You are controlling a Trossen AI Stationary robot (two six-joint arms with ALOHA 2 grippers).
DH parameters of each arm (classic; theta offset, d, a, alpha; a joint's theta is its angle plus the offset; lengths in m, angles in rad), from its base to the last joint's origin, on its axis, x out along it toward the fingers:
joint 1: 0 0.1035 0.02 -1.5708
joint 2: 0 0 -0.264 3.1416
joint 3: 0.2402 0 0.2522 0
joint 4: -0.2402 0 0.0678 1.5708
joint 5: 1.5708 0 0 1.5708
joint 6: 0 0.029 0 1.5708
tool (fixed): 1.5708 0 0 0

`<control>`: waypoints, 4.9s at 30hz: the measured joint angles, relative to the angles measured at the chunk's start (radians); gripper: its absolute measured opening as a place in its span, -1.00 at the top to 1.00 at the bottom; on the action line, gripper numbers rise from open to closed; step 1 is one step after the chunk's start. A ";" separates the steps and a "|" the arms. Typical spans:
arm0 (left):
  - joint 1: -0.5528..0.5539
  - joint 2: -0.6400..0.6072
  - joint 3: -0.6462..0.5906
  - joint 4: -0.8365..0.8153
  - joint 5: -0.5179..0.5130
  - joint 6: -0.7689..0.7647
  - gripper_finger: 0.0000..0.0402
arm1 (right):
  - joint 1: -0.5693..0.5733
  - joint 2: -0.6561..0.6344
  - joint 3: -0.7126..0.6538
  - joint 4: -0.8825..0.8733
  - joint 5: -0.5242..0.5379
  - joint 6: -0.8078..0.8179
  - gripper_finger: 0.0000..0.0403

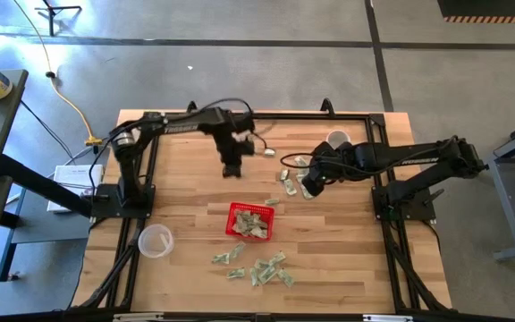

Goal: Pick and place Stevia / Truvia into bins
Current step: Put the green stevia packet into the red basket

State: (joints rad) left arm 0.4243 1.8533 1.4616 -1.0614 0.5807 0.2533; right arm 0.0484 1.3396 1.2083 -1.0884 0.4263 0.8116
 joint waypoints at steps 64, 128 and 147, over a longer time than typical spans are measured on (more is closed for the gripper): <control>-0.680 -0.578 -0.563 0.137 -0.611 -0.523 0.20 | 0.616 0.777 0.222 0.492 -0.202 0.454 -0.11; -1.020 -0.179 -0.598 0.716 -0.711 -0.931 -0.46 | 0.440 0.411 0.183 0.026 -0.033 -0.107 -0.51; -0.865 -0.211 -0.439 0.444 -0.638 -0.655 0.86 | 0.488 0.284 -0.041 -0.011 0.040 0.219 -0.50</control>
State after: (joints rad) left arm -0.4402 1.6421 1.0223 -0.6175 -0.0572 -0.4019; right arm 0.5368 1.6235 1.1672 -1.0999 0.4666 1.0307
